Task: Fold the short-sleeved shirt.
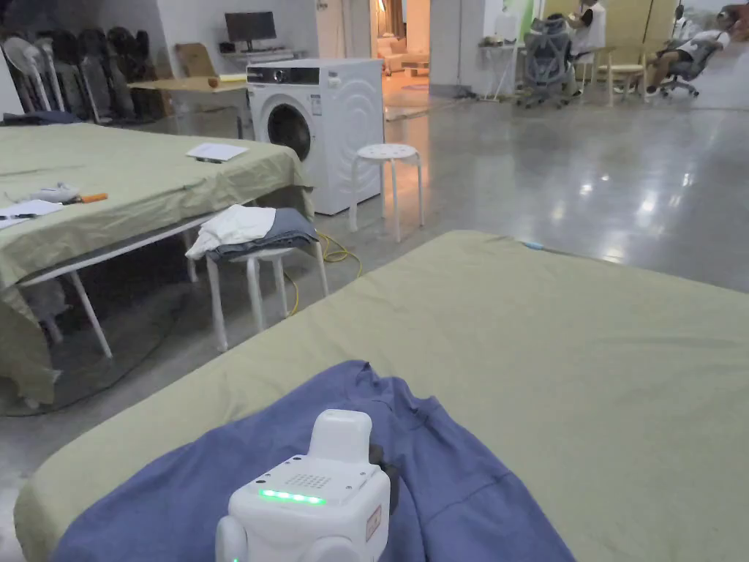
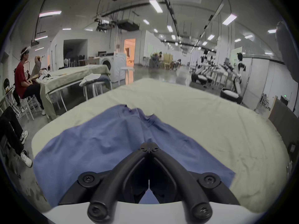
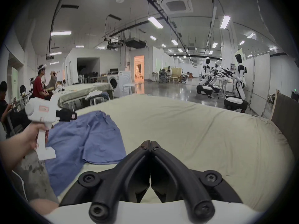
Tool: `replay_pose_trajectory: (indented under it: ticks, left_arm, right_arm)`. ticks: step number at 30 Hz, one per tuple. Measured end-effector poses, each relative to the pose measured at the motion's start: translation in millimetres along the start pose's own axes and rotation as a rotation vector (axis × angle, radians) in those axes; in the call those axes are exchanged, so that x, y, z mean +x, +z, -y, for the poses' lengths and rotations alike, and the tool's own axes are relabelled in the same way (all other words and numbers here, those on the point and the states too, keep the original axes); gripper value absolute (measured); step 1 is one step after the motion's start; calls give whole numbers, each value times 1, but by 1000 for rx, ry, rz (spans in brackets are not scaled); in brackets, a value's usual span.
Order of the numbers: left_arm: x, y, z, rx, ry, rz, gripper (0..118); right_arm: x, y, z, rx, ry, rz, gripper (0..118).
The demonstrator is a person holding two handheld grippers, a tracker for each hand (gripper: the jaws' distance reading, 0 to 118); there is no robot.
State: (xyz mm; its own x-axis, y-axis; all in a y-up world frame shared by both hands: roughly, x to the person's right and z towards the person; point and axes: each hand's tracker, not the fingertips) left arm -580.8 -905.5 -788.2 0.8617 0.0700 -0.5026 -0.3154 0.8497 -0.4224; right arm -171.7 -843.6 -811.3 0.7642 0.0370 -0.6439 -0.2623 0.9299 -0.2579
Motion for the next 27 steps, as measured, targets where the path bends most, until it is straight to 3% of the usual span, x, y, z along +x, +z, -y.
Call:
replay_pose_trajectory:
  ticks: [1,2,3,4,5,8,13,15,17,18,19,27]
  left_arm:
    - [-2,-15,-2,-41,14,-12,5]
    - [-4,-27,-6,-73,40,-21,27]
    - [-7,-39,-9,-103,67,-13,77]
    - [-9,-46,-11,-131,95,2,109]
    - [-12,-56,-14,-166,130,5,117]
    - [-16,-81,-23,-176,124,-26,116]
    - [-20,-133,-19,-378,125,-36,112]
    - [-22,-140,-17,-397,110,-57,77]
    - [-14,-121,-19,-345,46,-94,54]
    - [-11,-115,-20,-323,-2,-78,20]
    - [-9,-112,-21,-315,-15,-68,0]
    - [10,-54,-61,-175,-1,50,0]
  right_arm:
    - [1,-6,3,-8,2,-4,1]
    - [14,-23,8,-14,2,-9,1]
    - [16,-28,10,-23,4,-16,1]
    - [18,-32,12,-32,4,-21,1]
    - [19,-35,14,-38,1,-25,1]
    - [20,-39,16,-51,3,-49,1]
    - [28,-32,22,-55,41,-58,1]
    - [34,-26,28,-56,44,-49,1]
    - [42,-21,31,-59,43,-33,1]
    - [46,-18,34,-61,36,-25,1]
    - [49,-16,34,-64,27,-18,1]
    - [71,28,33,-44,-6,30,1]
